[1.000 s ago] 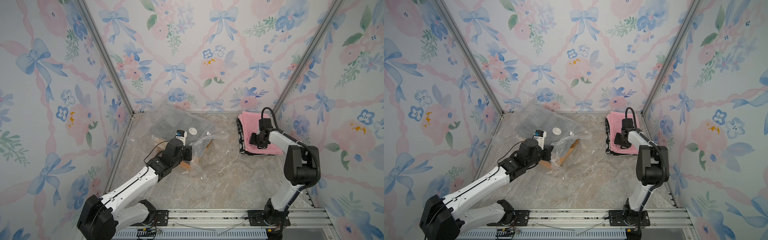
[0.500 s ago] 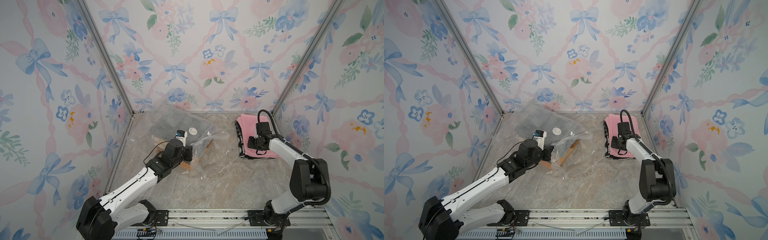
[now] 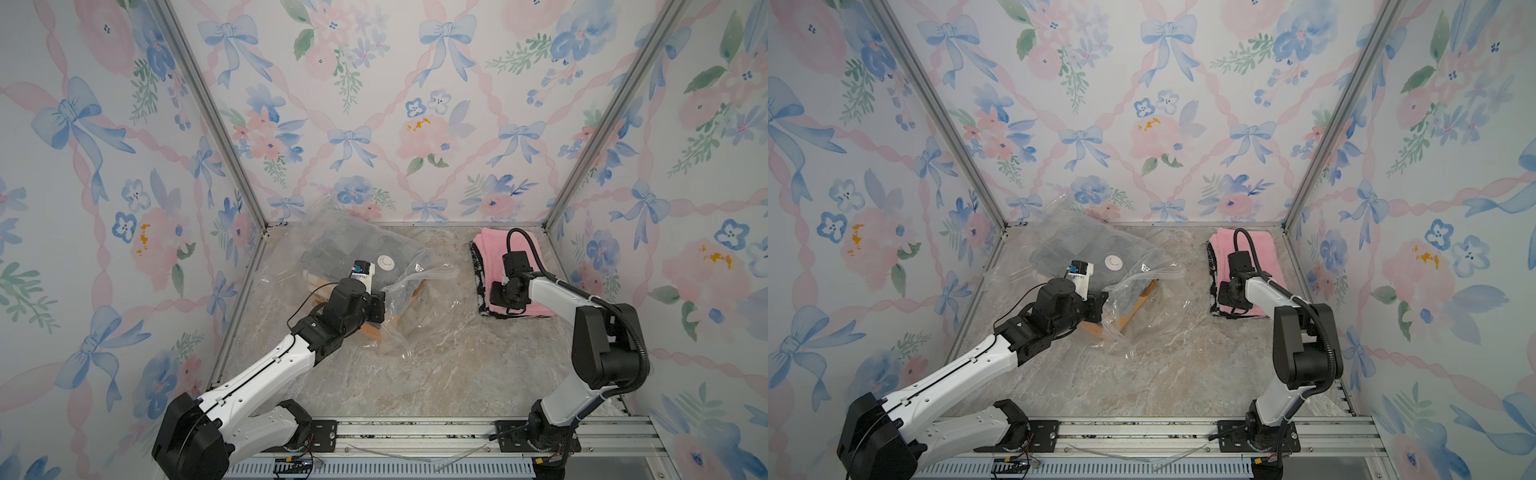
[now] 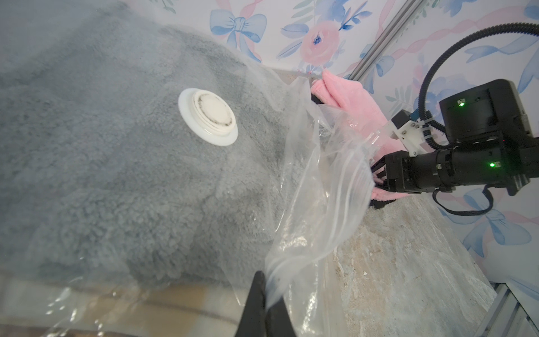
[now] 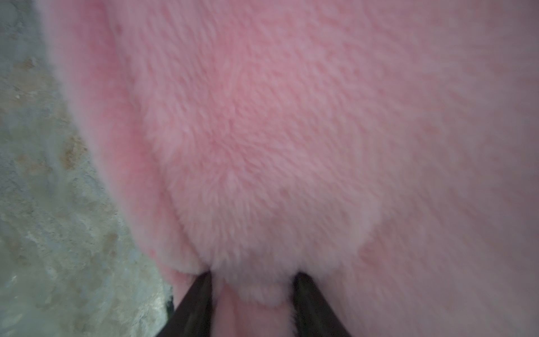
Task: Take the blanket out of the vacuum bag
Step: Move the blanket to the corner of the board, then take out the blanket from the vacuum bag.
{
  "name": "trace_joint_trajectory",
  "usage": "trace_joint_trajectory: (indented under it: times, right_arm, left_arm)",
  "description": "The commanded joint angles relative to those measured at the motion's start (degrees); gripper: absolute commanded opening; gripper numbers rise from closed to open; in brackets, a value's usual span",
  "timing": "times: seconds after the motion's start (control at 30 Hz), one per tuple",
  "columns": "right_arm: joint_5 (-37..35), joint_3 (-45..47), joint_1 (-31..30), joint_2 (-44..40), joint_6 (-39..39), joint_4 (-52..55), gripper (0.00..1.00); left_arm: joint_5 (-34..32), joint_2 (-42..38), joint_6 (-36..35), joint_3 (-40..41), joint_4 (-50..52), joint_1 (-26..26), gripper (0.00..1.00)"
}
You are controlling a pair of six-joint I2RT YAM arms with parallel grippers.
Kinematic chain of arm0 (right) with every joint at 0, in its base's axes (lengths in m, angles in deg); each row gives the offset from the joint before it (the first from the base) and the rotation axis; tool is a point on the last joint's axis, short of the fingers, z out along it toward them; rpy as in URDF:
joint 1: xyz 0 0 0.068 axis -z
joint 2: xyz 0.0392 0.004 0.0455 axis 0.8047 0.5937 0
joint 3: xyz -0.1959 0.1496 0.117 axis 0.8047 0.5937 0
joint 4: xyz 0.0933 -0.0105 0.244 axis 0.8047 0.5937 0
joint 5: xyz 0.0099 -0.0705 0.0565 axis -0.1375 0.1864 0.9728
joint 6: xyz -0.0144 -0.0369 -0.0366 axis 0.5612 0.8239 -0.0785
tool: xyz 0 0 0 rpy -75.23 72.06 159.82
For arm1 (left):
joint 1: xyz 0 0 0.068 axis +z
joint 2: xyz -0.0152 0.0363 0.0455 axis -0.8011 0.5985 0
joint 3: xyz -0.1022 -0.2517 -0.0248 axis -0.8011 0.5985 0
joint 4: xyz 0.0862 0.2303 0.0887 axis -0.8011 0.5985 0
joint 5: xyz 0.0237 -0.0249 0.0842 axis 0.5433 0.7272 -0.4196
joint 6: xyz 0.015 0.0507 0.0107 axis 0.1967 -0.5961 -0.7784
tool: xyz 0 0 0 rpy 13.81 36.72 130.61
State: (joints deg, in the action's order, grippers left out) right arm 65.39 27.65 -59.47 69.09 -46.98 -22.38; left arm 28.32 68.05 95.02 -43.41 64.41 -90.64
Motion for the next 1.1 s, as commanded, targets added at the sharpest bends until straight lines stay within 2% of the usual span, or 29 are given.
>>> trace_joint_trajectory:
  times: [0.0,0.13,0.23,0.33,0.47,0.73,1.07]
  right_arm:
    - [-0.64,1.42,-2.51,-8.23,0.29,1.45,0.47]
    - [5.50,4.93,-5.17,-18.79,-3.28,-1.35,0.61]
    - [14.02,11.50,-7.55,-26.47,-9.62,-8.12,0.75]
    - [18.09,16.21,-11.95,-30.70,-15.53,-13.65,0.88]
    - [21.87,20.68,-17.13,-33.00,-23.95,-22.17,0.95]
    - [25.86,23.00,-22.59,-24.02,-34.79,-41.77,0.95]
    - [27.84,17.65,-24.51,-6.80,-42.78,-59.69,0.95]
  left_arm:
    - [1.92,-1.33,-1.44,-3.33,1.24,-0.26,0.00]
    - [2.91,0.45,-4.09,-5.70,2.18,-0.04,0.00]
    - [5.12,3.46,-6.37,-9.08,3.08,-0.04,0.00]
    - [5.15,4.96,-7.13,-11.40,3.03,-0.21,0.00]
    - [4.98,5.53,-8.59,-13.11,3.05,-0.52,0.00]
    - [1.24,4.46,-9.00,-10.28,3.18,-0.60,0.00]
    - [0.16,2.14,-7.60,-8.52,2.79,-0.63,0.00]
